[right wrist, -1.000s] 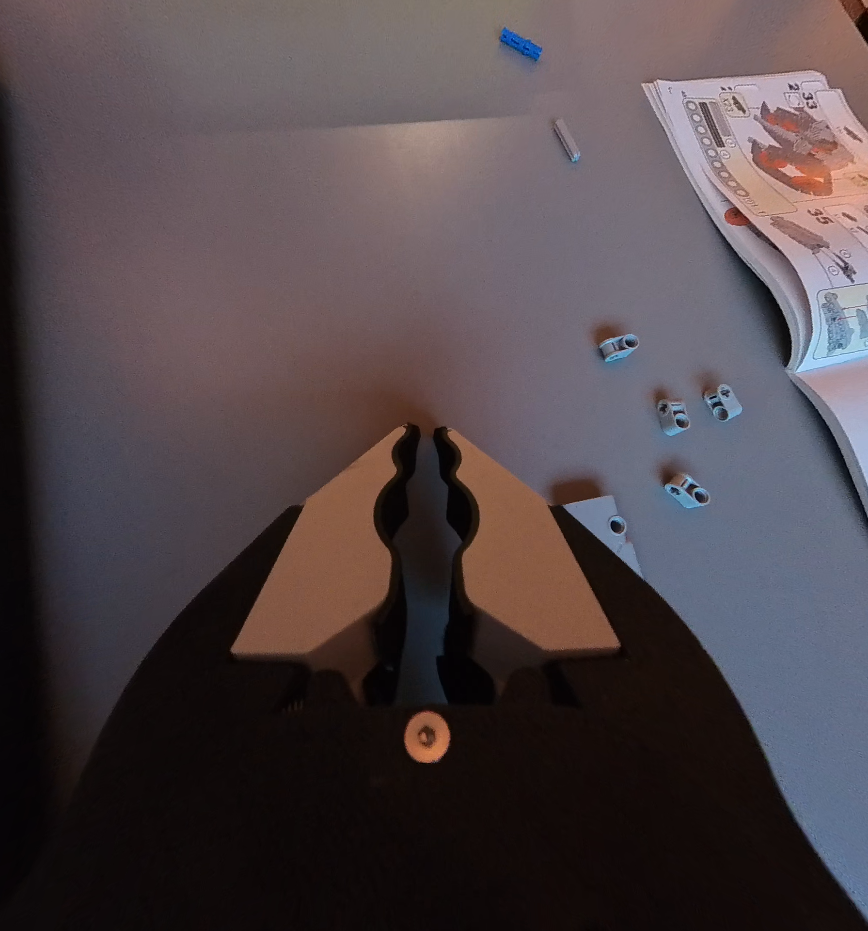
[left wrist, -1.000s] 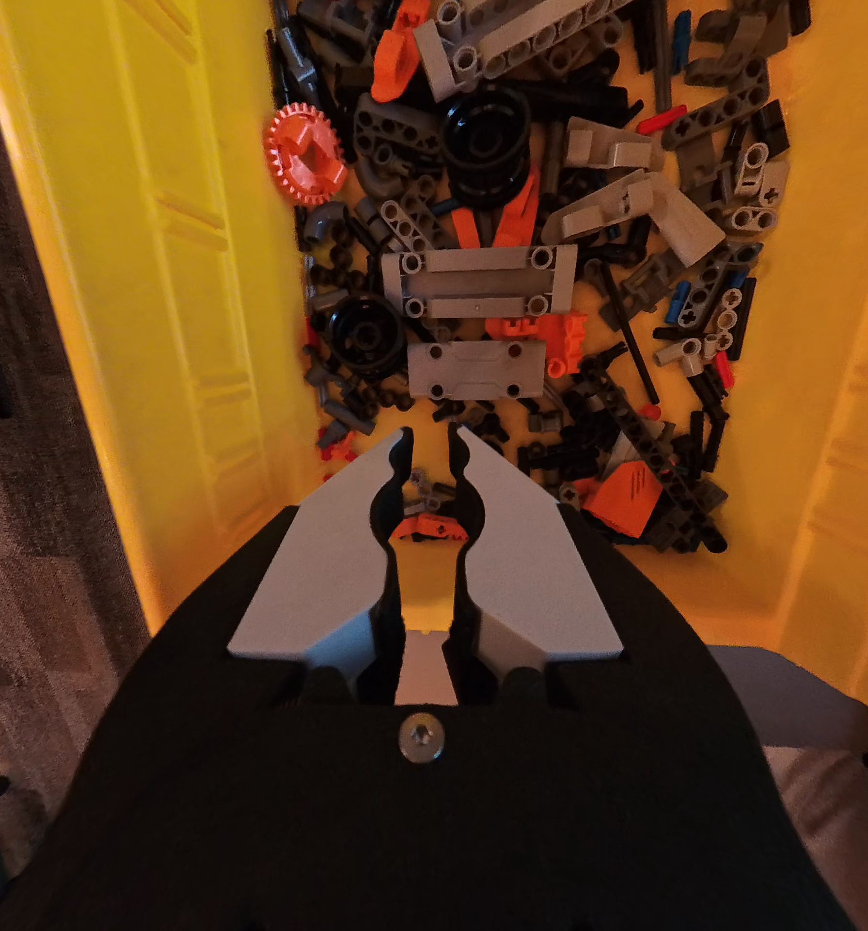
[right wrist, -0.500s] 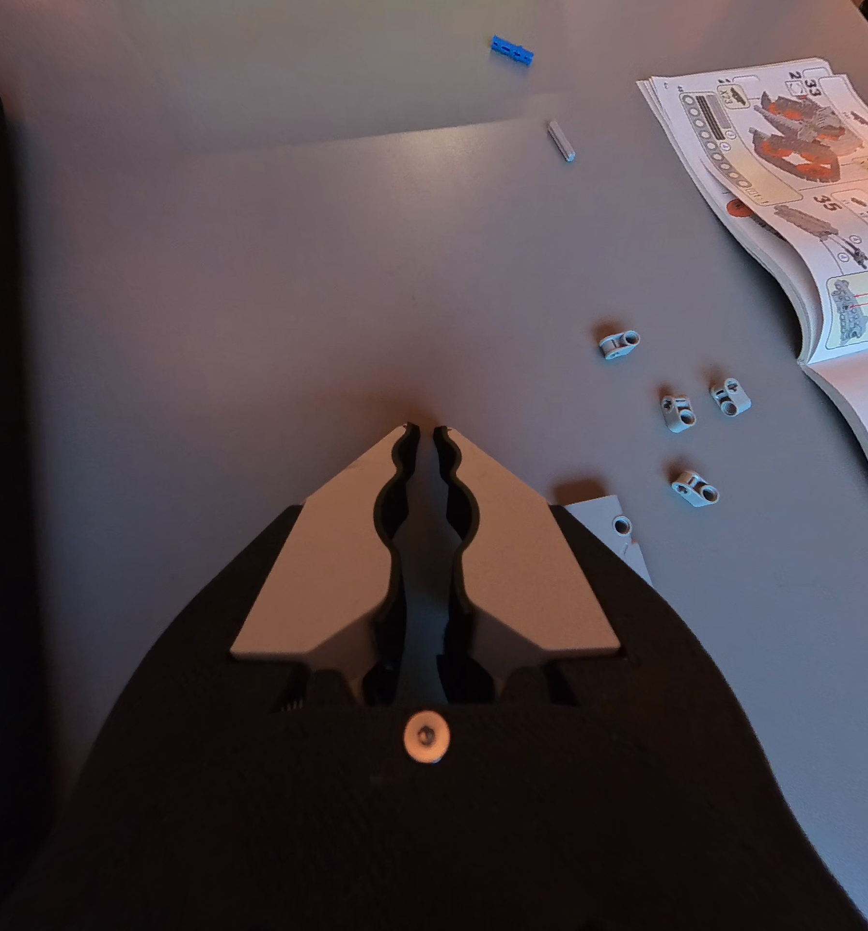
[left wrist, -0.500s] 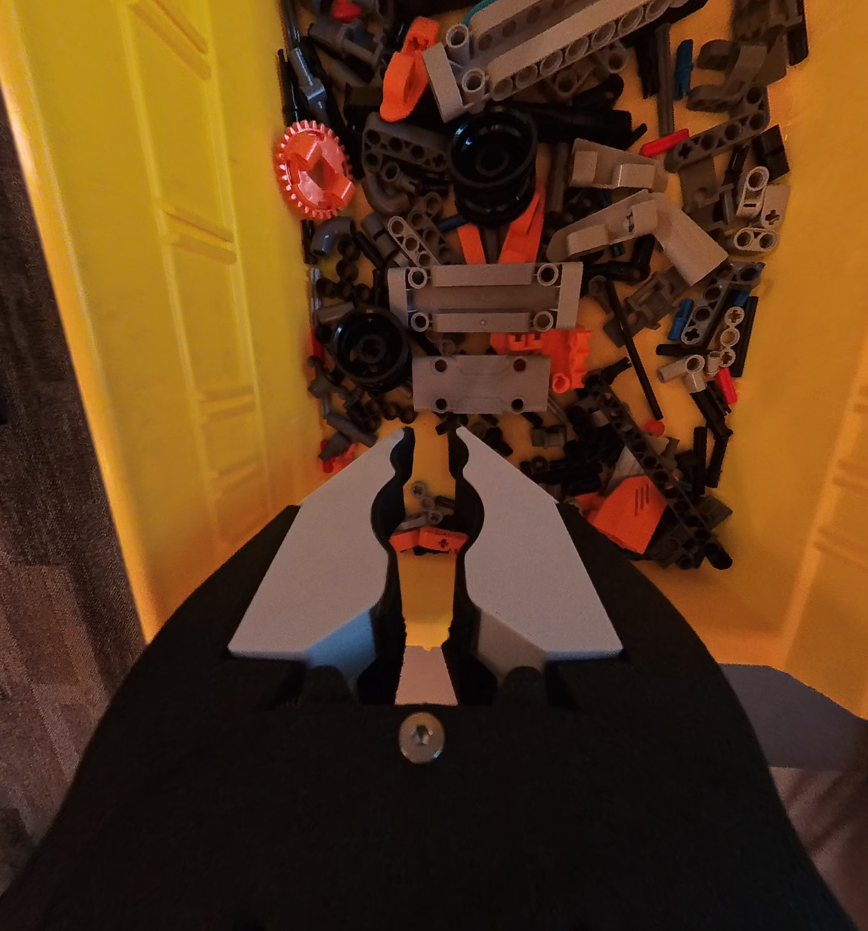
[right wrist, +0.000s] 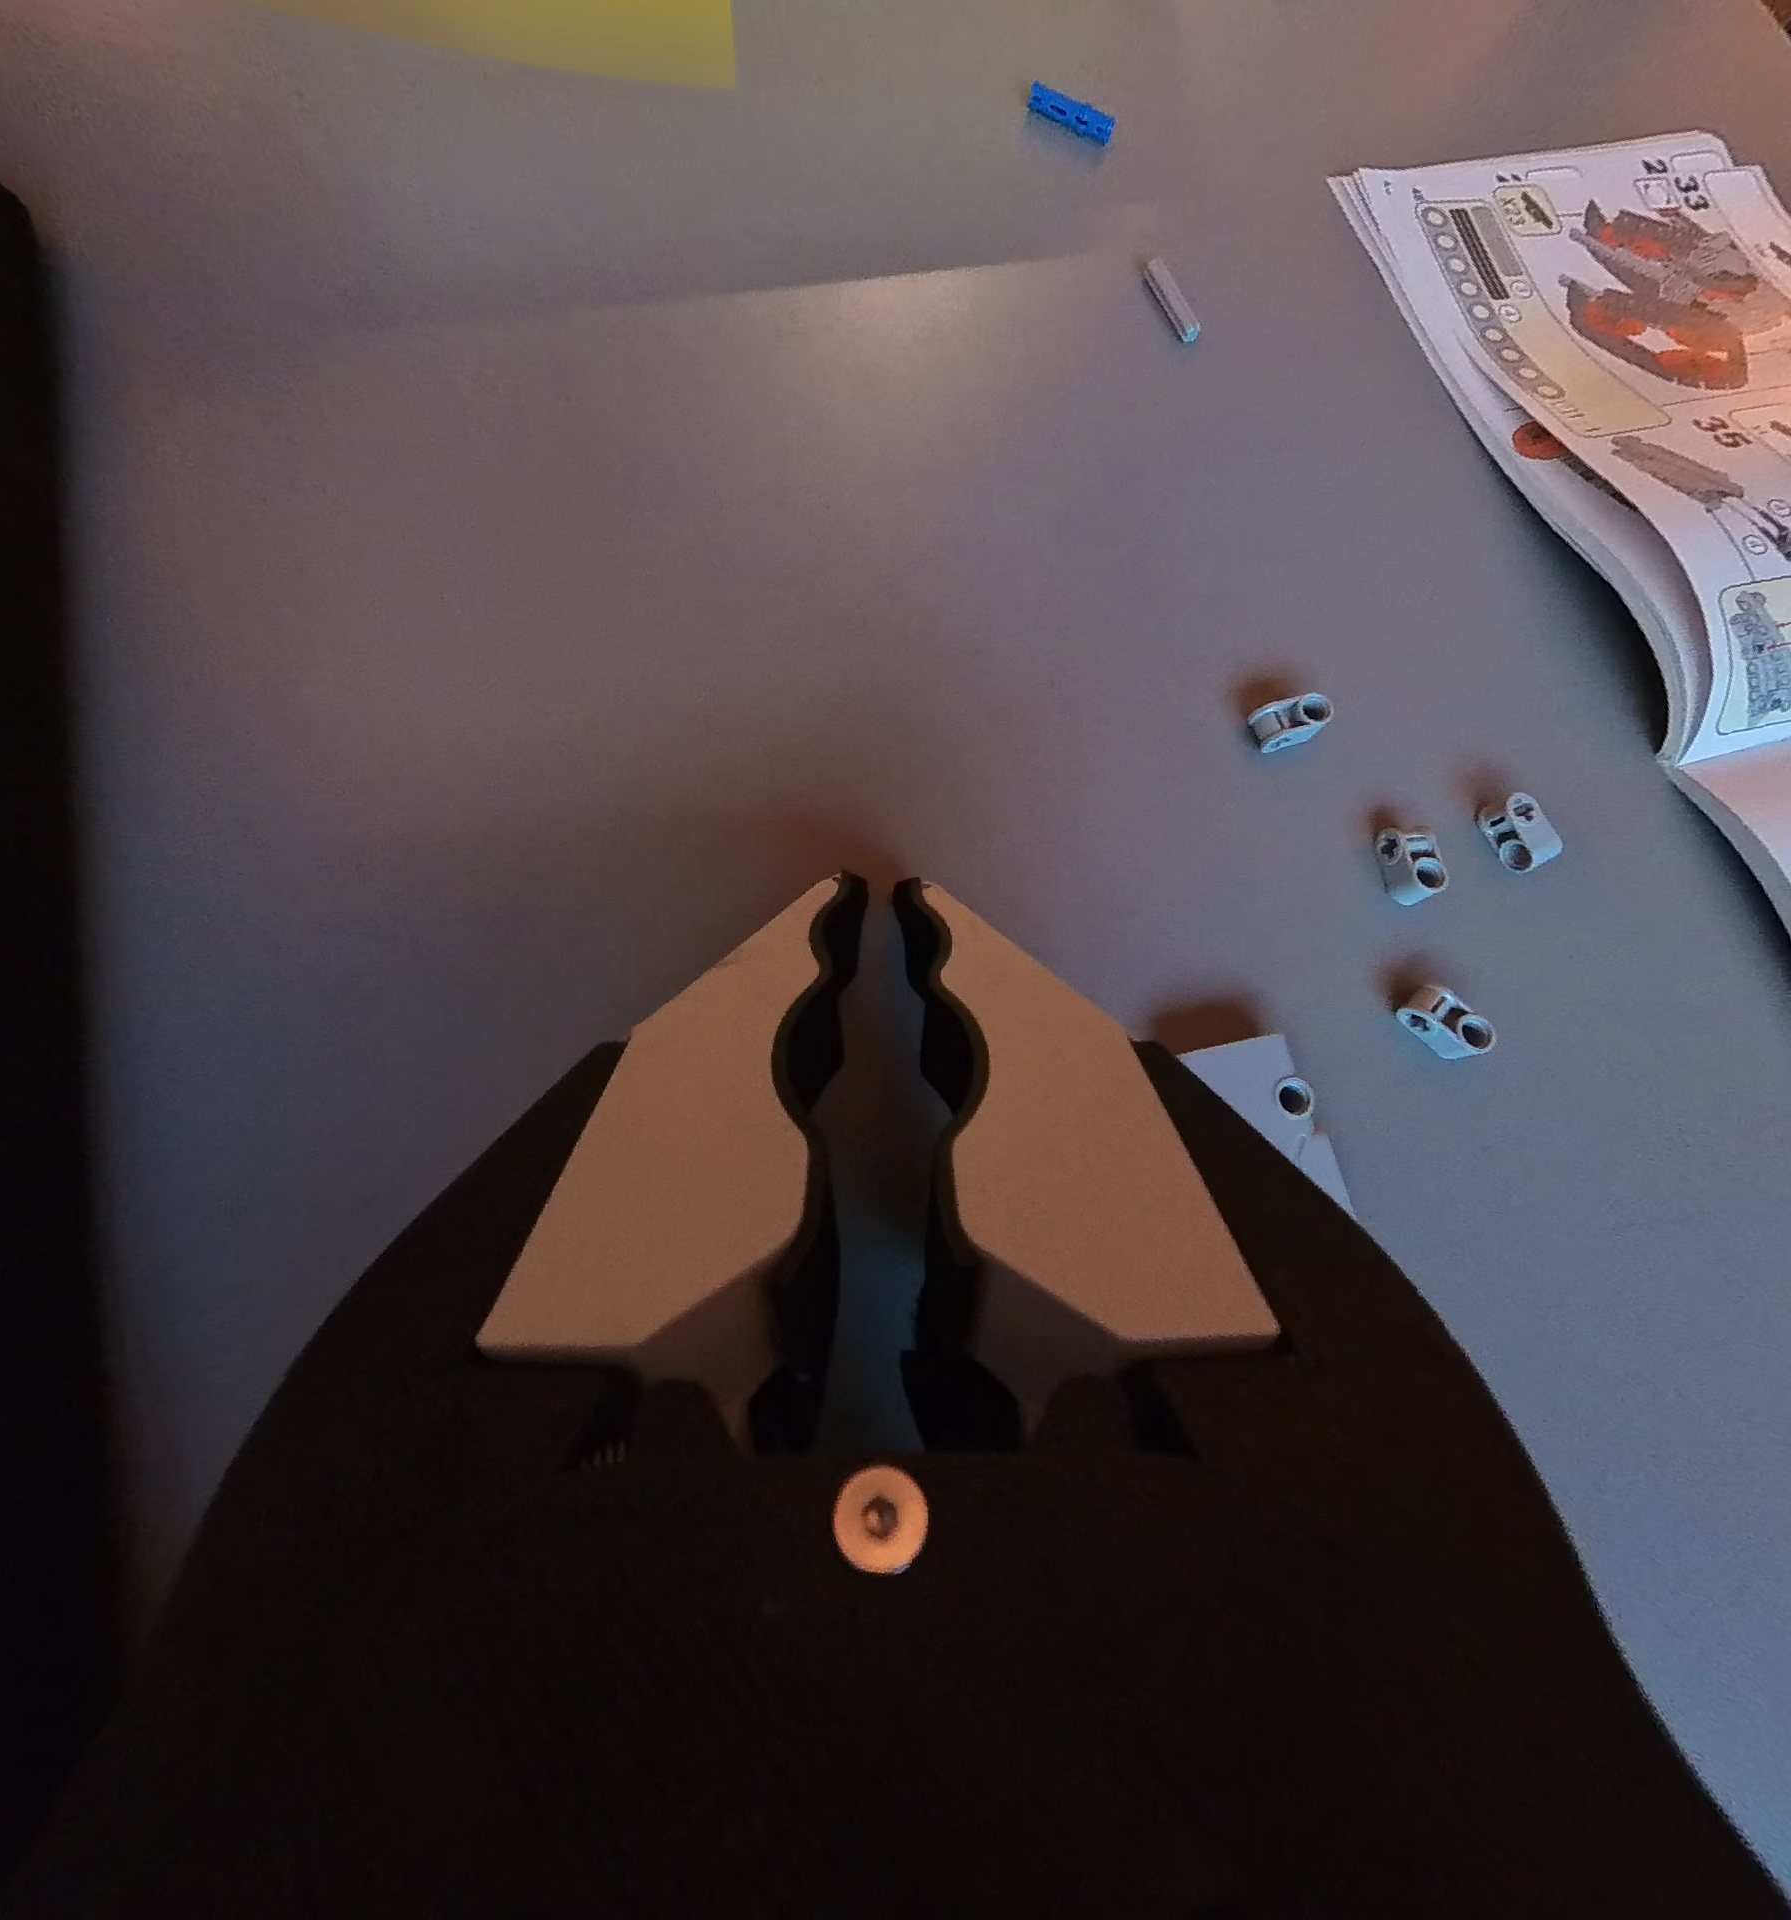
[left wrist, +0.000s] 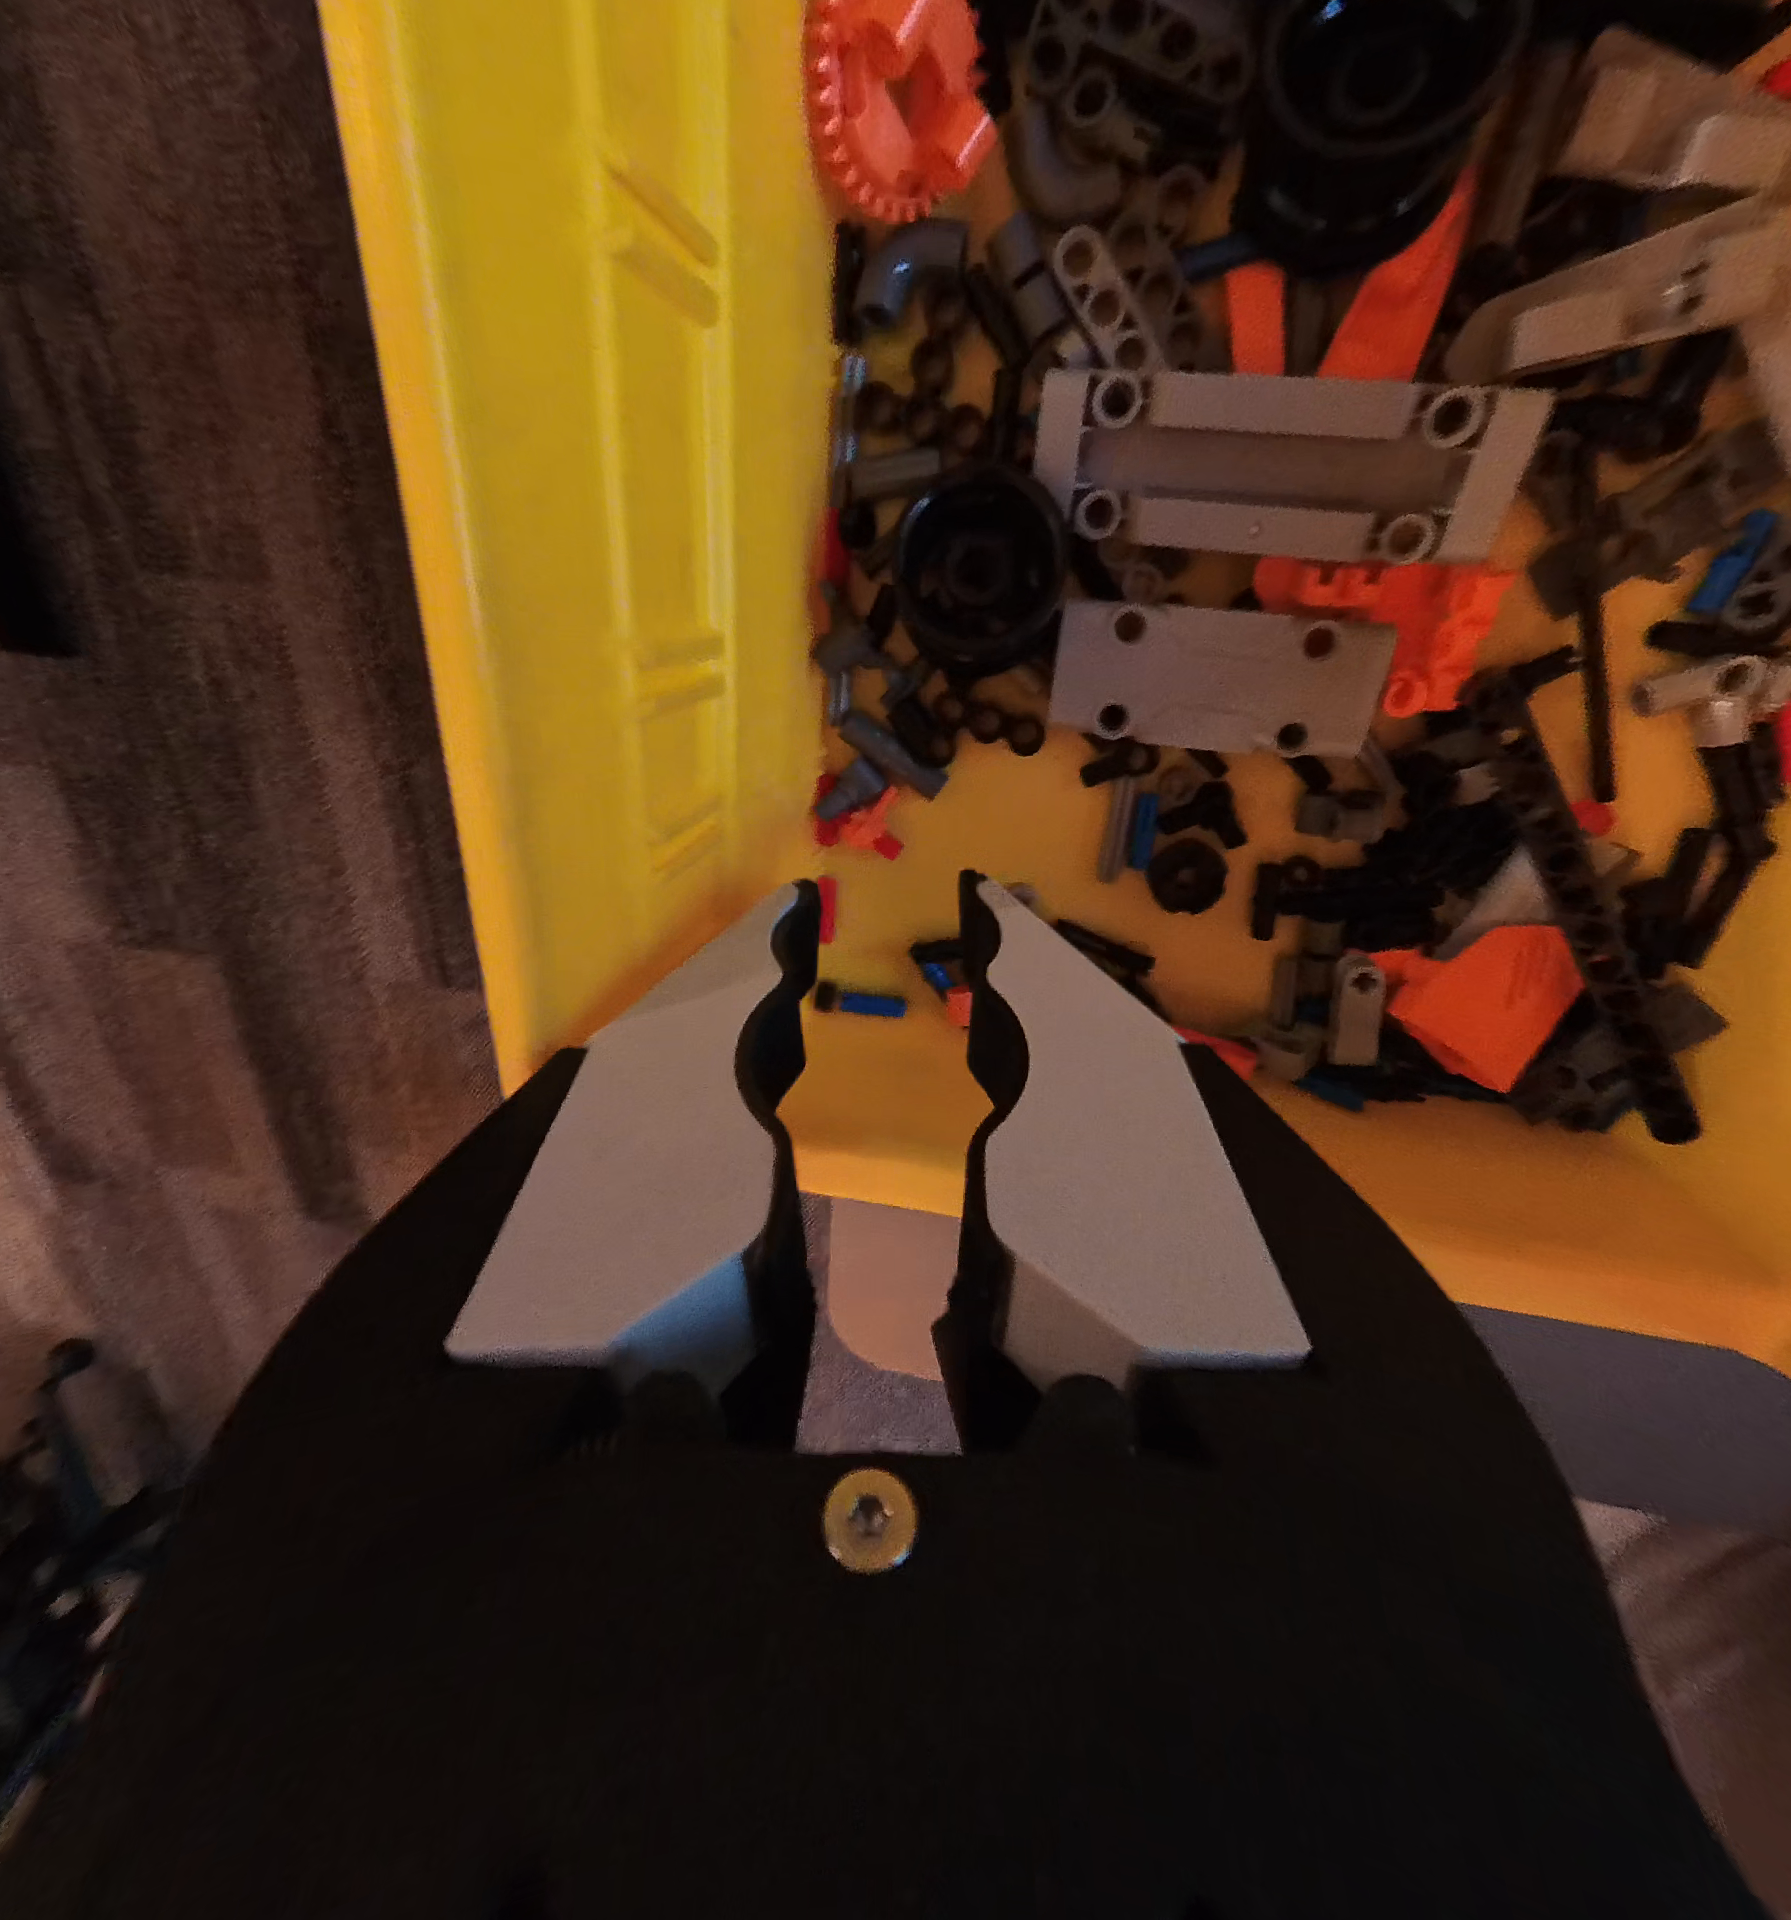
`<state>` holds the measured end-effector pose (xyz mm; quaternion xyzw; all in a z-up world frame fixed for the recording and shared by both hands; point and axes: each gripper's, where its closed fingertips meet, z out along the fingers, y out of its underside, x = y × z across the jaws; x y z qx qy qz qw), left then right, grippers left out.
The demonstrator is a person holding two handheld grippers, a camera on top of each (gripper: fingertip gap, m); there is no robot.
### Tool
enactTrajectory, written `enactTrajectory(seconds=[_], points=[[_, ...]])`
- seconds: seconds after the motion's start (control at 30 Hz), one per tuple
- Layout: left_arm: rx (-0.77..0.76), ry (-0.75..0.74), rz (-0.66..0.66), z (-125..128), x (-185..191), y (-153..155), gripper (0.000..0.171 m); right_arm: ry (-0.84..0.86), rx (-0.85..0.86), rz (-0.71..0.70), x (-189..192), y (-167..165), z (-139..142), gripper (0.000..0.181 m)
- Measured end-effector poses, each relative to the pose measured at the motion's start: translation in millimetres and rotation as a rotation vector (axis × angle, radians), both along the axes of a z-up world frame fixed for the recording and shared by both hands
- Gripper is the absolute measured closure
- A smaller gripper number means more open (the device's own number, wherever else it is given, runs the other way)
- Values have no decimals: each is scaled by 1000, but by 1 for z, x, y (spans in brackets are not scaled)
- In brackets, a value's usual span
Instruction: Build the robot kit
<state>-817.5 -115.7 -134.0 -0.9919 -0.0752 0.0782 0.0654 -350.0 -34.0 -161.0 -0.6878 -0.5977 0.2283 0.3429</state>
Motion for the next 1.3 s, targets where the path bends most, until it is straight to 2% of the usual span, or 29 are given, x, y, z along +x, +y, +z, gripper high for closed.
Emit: enactTrajectory(seconds=[0.13,0.2,0.33,0.43,0.7,1.03,1.17,1.3], points=[[-176,97,-13,-7,-6,-13,152,-3,8,2,0,0,0,173],[-279,119,-75,-10,-2,-18,149,0,2,0,0,-1,0,173],[-369,44,-216,-10,19,-17,151,-1,-1,-3,0,-1,0,173],[-409,11,-229,-10,22,-19,150,-6,10,-2,0,-1,0,173],[-434,-27,-165,-21,13,-23,148,-12,16,3,-1,-3,0,173],[-350,-162,-54,-25,16,-16,151,-7,8,3,-1,-3,0,173],[-354,-118,-71,-24,12,-16,151,-8,11,4,-1,-3,0,173],[-308,-20,-188,-16,1,-6,157,-4,4,3,-1,-3,0,173]])
